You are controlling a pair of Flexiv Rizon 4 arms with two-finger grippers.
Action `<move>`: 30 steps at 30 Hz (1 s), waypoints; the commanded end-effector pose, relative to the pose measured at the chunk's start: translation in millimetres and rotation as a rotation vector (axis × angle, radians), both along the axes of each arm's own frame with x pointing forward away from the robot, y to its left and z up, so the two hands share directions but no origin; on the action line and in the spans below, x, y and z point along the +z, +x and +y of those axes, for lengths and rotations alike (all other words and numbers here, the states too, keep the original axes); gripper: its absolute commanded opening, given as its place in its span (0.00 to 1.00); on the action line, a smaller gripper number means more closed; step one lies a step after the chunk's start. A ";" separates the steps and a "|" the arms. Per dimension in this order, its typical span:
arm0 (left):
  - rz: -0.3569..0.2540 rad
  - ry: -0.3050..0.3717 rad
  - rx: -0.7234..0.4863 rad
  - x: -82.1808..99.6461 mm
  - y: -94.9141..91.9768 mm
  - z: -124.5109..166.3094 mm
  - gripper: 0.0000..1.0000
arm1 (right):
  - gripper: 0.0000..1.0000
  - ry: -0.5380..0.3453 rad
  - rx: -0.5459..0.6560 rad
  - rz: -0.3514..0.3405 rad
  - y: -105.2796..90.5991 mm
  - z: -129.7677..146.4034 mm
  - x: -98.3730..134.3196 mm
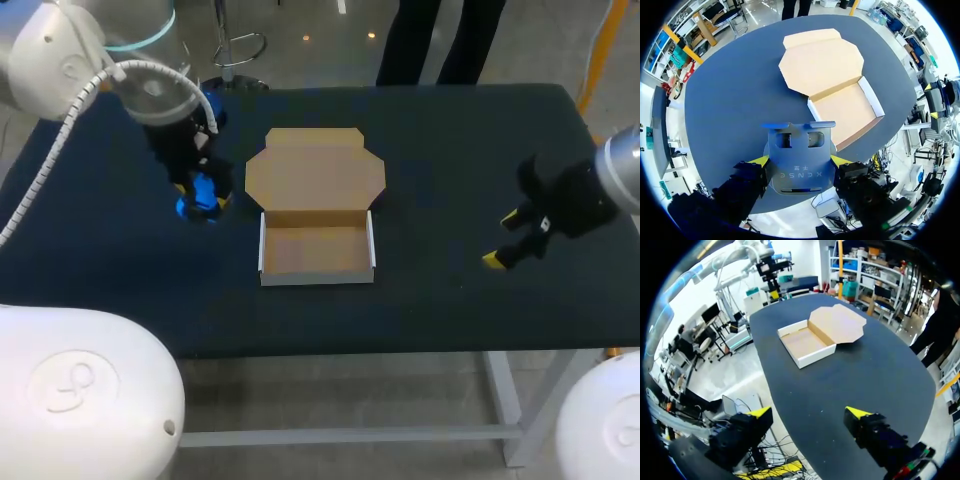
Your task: Assemble the packaging by folding the flat box into shape, placing the metal phone stand inside, and closing the box properly
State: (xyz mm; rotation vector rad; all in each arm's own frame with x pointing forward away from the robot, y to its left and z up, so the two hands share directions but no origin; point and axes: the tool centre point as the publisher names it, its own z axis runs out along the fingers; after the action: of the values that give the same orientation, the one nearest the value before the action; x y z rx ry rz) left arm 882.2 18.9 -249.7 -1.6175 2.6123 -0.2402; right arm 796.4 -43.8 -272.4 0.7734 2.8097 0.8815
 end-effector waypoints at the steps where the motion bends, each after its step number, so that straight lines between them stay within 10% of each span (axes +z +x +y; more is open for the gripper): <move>1: -0.007 0.025 -0.003 -5.7 -5.9 -15.9 0.00 | 1.00 0.004 0.004 0.000 -0.9 -1.4 1.1; 30: -0.013 0.066 -0.031 -30.1 -10.4 -125.8 0.00 | 1.00 0.004 0.004 0.000 -0.9 -1.4 1.1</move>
State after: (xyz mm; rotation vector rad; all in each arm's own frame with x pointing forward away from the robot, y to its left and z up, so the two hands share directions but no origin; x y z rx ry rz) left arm 863.3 -93.5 -273.0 -1.5536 2.6243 -0.2326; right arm 795.9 -43.7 -272.1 0.7715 2.8104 0.8817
